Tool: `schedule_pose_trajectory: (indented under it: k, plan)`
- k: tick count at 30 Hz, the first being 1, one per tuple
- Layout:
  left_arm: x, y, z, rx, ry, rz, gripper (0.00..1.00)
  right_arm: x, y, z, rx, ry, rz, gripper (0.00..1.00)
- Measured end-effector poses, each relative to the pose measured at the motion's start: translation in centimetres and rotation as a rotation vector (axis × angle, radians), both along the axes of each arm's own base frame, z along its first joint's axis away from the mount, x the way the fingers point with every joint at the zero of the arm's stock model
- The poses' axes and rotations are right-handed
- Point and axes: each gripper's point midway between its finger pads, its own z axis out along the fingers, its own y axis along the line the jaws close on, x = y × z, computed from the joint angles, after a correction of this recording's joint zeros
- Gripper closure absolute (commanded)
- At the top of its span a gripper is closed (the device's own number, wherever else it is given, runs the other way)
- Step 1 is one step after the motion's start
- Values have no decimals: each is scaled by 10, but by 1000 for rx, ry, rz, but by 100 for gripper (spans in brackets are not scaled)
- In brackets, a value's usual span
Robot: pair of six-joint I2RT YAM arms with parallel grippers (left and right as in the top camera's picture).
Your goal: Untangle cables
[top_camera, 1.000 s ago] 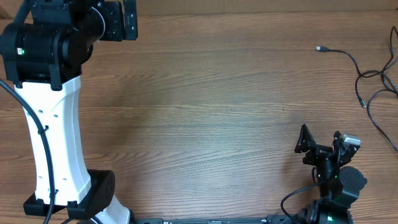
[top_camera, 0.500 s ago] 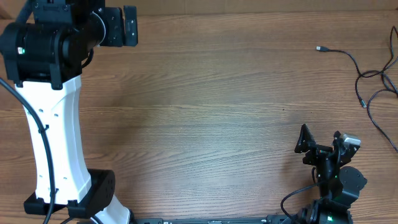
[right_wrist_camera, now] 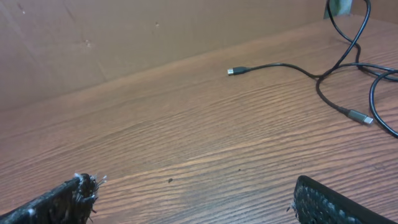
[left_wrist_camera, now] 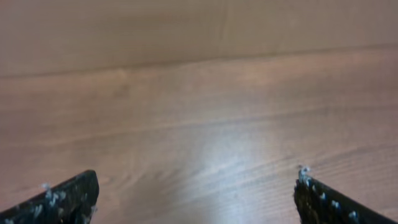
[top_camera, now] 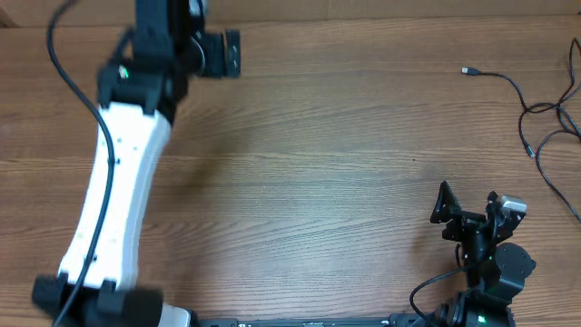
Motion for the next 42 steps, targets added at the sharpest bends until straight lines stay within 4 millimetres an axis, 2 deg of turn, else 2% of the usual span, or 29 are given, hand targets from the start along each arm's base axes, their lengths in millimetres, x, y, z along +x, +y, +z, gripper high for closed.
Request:
schedule_pose_trajectory:
  k: [3,6,8,13,17,22,26,30,36,42]
  plan:
    - [-25,1,-5,-15,-66,-8,0,0,0,0,1,0,0,0]
    - [-58,8,-5,-31,-151,-9,0,0,0,0,1,0,0,0]
    - [-78,12,-12,-39,-195,-9,0,0,0,0,1,1,-1,0]
    - [-125,20,-51,-56,-276,-11,0,0,0,0,1,1,0,0]
    - [-158,22,-76,-84,-360,-35,0,0,0,0,2,0,0,0]
    - [-189,21,-99,-124,-489,-72,0,0,0,0,3,0,-1,0]
    - [-203,21,-123,-148,-581,-94,0,0,0,0,3,0,-1,0]
    - [-208,29,-137,-150,-627,-80,0,0,0,0,3,0,-2,0]
    - [-210,41,-150,-129,-592,-37,0,0,0,0,3,0,-1,0]
    - [-208,57,-150,-89,-599,18,0,0,0,0,3,1,-2,0]
